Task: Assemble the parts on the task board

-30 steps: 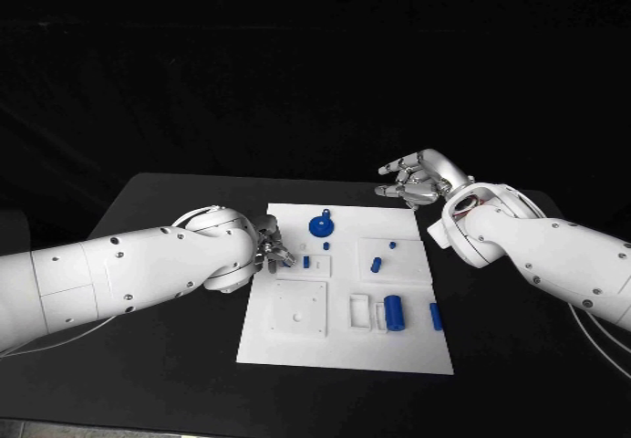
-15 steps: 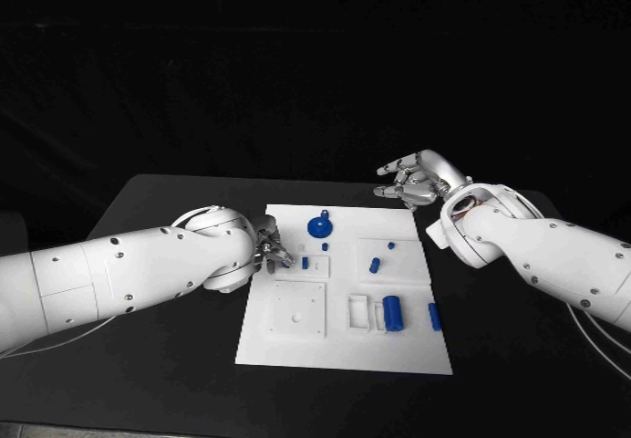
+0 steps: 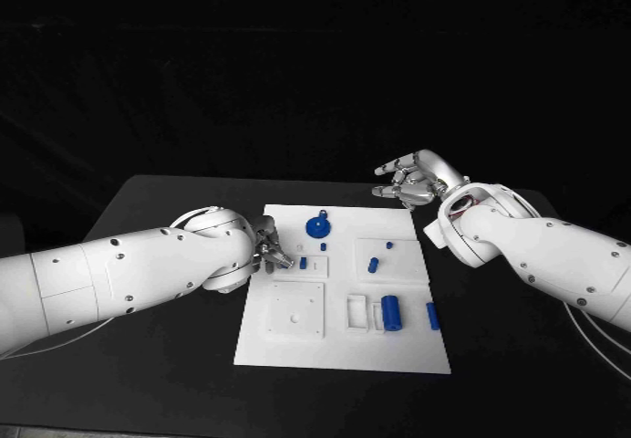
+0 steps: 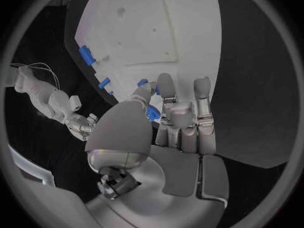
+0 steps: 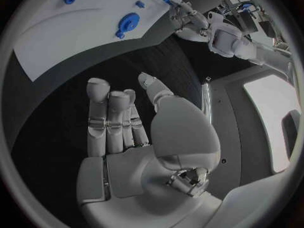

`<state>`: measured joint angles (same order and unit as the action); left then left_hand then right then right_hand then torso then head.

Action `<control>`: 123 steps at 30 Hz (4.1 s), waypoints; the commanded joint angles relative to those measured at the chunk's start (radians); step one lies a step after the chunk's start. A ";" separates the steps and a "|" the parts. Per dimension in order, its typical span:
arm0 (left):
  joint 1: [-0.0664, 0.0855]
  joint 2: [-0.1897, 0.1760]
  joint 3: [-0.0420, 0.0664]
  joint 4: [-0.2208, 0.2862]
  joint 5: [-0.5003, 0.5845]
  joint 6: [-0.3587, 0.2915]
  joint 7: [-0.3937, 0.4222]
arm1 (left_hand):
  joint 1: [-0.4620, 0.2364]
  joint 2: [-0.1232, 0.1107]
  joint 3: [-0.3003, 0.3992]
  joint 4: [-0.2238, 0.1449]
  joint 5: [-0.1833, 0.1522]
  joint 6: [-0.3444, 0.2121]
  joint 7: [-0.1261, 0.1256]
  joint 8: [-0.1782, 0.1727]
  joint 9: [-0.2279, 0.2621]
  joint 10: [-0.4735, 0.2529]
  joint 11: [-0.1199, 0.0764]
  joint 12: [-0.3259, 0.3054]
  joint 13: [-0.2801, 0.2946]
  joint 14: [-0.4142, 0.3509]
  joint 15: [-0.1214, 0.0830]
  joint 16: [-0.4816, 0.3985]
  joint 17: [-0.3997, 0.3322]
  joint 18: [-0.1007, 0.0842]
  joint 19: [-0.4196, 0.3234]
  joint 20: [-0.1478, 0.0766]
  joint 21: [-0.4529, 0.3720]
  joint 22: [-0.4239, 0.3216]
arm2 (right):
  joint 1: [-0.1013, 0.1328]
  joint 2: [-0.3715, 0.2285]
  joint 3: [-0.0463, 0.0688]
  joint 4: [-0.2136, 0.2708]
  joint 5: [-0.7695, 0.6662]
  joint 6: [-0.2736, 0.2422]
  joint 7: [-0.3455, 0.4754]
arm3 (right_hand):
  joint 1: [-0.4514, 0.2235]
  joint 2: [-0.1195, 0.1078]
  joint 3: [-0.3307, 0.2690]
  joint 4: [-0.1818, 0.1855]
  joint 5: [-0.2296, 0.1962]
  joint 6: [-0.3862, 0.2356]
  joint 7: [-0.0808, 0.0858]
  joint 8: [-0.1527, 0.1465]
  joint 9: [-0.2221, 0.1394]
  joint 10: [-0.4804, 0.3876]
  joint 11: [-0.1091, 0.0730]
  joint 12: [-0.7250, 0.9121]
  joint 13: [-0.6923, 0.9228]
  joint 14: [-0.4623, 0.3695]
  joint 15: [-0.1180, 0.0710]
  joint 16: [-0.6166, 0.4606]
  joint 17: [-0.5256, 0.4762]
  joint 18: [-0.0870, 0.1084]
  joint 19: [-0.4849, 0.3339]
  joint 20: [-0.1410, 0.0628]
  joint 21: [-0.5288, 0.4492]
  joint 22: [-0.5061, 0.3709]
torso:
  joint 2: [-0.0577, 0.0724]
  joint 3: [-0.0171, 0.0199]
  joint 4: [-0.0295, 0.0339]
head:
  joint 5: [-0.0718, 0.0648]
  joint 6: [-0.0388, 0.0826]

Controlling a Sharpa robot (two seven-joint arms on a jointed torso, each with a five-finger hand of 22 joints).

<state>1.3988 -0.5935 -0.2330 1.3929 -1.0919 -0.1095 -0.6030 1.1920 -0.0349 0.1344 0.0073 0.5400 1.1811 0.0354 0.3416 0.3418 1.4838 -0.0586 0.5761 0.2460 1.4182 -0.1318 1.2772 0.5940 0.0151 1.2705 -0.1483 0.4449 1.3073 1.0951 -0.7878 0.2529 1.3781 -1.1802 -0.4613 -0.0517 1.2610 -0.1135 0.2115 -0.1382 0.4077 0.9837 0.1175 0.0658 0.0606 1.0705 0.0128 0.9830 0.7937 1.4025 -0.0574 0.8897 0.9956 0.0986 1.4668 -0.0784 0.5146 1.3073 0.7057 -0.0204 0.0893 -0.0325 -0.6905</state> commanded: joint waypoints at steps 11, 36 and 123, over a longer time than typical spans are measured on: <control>-0.013 0.010 -0.007 0.001 0.006 0.013 0.012 | 0.017 -0.016 -0.020 0.052 -0.022 0.064 -0.067 -0.006 -0.015 0.033 -0.022 0.003 0.002 0.000 -0.008 -0.002 -0.004 -0.006 0.010 -0.002 -0.011 0.019 | -0.001 0.002 0.001 -0.001 -0.002 0.005 0.010 | -0.010 0.001 0.002 -0.001 0.004 0.005 0.001 -0.005 0.000 0.001 -0.004 0.002 -0.002 -0.002 -0.003 0.002 0.000 0.016 0.032 0.000 0.003 0.058 | 0.000 -0.0009 0.0001 | -0.002 0.000; -0.014 -0.007 -0.007 -0.008 -0.006 -0.015 0.009 | -0.013 -0.071 -0.052 0.211 -0.174 0.076 -0.066 -0.003 -0.018 0.032 -0.021 0.007 0.008 -0.001 -0.010 0.000 -0.005 -0.011 0.015 -0.005 -0.016 0.019 | -0.004 -0.001 0.001 -0.001 -0.001 0.002 0.009 | 0.001 -0.005 0.003 -0.011 0.004 -0.005 0.002 -0.005 0.000 0.002 -0.003 0.000 -0.004 -0.003 -0.003 -0.001 -0.001 0.016 0.032 0.000 0.001 0.058 | 0.000 -0.0015 0.0003 | -0.004 -0.001; -0.007 -0.071 0.020 0.035 0.038 0.039 0.056 | -0.054 -0.097 -0.055 0.269 -0.274 0.057 -0.018 -0.203 -0.113 0.029 0.006 -0.141 0.006 -0.027 0.006 -0.090 -0.076 -0.015 0.021 0.005 -0.114 0.020 | -0.014 -0.008 0.000 0.001 0.001 0.005 0.002 | -0.005 -0.002 0.011 -0.018 0.010 -0.007 0.002 -0.006 0.000 0.002 -0.004 0.001 -0.004 -0.002 -0.003 0.000 0.001 0.016 0.033 0.000 0.003 0.058 | 0.001 -0.0013 -0.0007 | -0.010 0.013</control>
<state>1.3909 -0.6675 -0.2133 1.4275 -1.0363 -0.0993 -0.5375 1.1326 -0.1329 0.0782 0.2759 0.2699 1.2432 0.0159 0.1443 0.2281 1.4669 -0.0497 0.4321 0.2512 1.3881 -0.1234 1.1842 0.5179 0.0151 1.2884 -0.1412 0.3268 1.3079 1.0816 -0.7959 0.2529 1.3770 -1.1783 -0.4614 -0.0535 1.2610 -0.1134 0.2213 -0.1534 0.4115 0.9816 0.1194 0.0658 0.0606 1.0706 0.0128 0.9830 0.7914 1.4025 -0.0574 0.8897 0.9957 0.0984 1.4668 -0.0784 0.5145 1.3073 0.7062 -0.0211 0.0893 -0.0407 -0.6772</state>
